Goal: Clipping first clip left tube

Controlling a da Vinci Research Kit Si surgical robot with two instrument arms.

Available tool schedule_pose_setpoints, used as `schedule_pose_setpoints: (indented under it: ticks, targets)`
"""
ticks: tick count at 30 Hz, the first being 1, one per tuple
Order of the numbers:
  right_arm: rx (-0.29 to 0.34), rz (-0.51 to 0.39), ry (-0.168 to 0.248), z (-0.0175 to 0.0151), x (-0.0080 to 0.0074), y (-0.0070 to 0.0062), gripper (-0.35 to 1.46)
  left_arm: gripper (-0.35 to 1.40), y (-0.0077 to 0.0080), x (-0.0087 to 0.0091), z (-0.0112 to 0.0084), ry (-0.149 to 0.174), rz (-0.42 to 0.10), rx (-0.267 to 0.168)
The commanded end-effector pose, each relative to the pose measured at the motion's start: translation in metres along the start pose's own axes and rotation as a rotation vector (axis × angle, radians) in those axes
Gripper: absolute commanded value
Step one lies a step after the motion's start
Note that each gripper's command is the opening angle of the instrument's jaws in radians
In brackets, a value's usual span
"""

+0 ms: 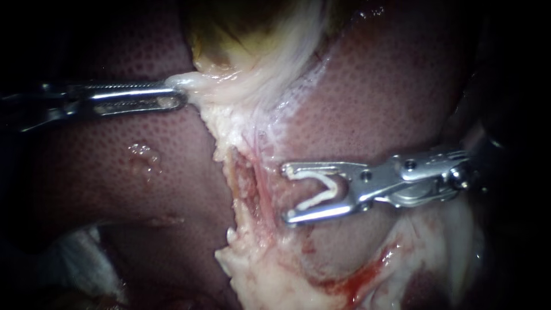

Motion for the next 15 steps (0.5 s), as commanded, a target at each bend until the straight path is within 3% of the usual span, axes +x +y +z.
schedule_pose_setpoints:
  ticks: [1,6,15]
  targets:
    - [0.003,0.006,-0.005,0.0005,-0.0006,0.0003,0.53,-0.35,0.0001,0.0000,0.0000,0.000,0.000,-0.002]
    - [0.020,0.026,-0.019,0.0033,-0.0029,0.0014,0.53,-0.35,0.0004,0.0001,-0.0001,0.000,0.000,-0.003]
    - [0.035,0.041,-0.029,0.0070,-0.0043,0.0026,0.53,-0.35,0.0009,0.0002,-0.0001,-0.001,0.000,-0.007]
